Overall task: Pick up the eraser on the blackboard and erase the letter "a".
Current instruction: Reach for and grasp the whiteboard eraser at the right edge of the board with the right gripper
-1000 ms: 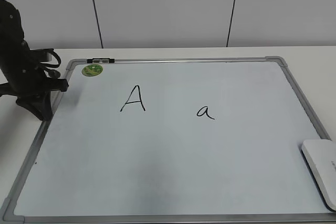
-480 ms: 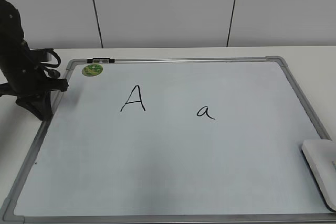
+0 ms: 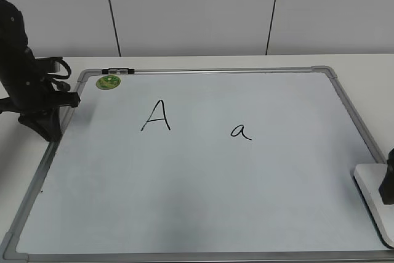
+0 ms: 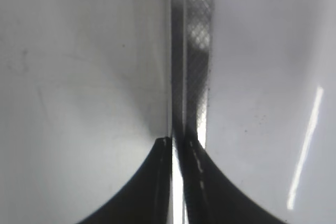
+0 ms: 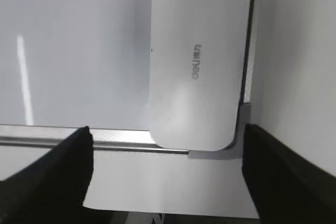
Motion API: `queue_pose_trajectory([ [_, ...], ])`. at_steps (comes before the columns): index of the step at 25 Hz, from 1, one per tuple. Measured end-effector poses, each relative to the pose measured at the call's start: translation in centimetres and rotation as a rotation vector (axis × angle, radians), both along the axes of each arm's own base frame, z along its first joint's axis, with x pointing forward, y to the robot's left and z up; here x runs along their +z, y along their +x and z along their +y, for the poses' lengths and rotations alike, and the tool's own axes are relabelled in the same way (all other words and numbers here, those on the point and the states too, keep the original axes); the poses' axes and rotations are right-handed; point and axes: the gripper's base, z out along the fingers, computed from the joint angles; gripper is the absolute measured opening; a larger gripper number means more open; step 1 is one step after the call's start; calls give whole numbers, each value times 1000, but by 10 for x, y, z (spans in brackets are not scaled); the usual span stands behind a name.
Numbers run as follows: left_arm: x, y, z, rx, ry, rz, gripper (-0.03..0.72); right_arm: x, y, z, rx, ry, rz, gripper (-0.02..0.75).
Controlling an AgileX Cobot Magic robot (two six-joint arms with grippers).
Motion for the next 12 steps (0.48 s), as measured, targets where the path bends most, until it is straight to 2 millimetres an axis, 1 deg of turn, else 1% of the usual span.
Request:
queue_pose_trajectory([
  [6,0,0,0,1,-2,1,47,-14,30,-3,-54,-20,80,661],
  [9,0,0,0,1,-2,1,49,-17,37,-7,-82,-14,101,656],
  [12,0,0,0,2,-3,2,51,-21,40,-13,-114,5,122,645],
])
